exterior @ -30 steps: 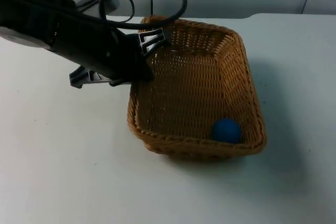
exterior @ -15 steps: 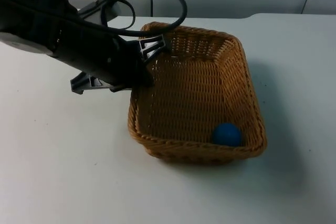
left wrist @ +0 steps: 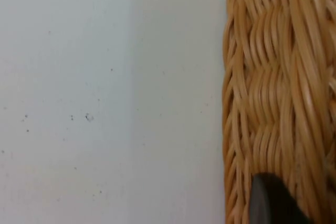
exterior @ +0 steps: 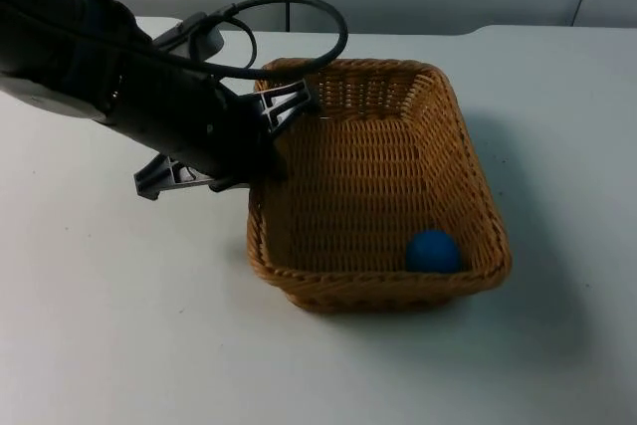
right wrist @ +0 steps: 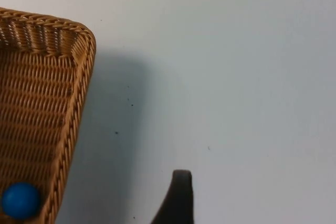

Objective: Pick up the basket with the left hand and place the ball into the basket with the right hand.

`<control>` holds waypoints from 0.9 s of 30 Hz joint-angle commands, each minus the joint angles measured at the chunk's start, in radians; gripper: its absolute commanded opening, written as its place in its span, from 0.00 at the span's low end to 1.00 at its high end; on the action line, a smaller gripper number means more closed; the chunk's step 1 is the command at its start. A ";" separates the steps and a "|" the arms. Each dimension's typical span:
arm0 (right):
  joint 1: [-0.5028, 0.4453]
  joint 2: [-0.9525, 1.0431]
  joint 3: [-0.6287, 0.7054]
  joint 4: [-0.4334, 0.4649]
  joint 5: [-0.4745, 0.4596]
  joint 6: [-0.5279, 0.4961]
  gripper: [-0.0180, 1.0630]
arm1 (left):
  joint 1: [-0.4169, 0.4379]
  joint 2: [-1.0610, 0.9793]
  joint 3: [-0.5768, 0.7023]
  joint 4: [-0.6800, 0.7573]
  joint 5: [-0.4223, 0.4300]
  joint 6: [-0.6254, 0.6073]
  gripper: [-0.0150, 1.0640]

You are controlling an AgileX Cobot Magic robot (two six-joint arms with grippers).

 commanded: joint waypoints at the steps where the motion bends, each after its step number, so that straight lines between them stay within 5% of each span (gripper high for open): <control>1: -0.004 -0.006 0.003 -0.008 -0.012 0.002 0.71 | -0.002 -0.003 0.000 -0.019 0.010 -0.015 0.01; 7: -0.004 -0.006 0.003 -0.008 -0.012 0.002 0.71 | -0.002 -0.003 0.000 -0.019 0.017 -0.015 0.01; 11: -0.004 -0.006 0.003 -0.008 -0.012 0.002 0.71 | -0.002 -0.003 0.000 -0.019 0.017 -0.015 0.19; 13: -0.004 -0.006 0.003 -0.008 -0.014 0.002 0.71 | -0.002 -0.003 0.000 -0.019 0.007 -0.017 0.47; 14: -0.004 -0.006 0.003 -0.008 -0.014 0.002 0.71 | -0.002 -0.003 0.000 -0.019 0.003 -0.020 0.76; 15: -0.004 -0.006 0.003 -0.008 -0.014 0.002 0.71 | -0.002 -0.003 0.000 -0.019 0.003 -0.020 0.76; 17: -0.004 -0.006 0.003 -0.008 -0.016 0.002 0.71 | -0.002 -0.003 0.000 -0.019 -0.005 -0.028 0.99; 27: -0.004 -0.006 0.003 -0.006 -0.022 0.002 0.71 | -0.002 -0.012 0.000 -0.019 0.023 -0.037 0.99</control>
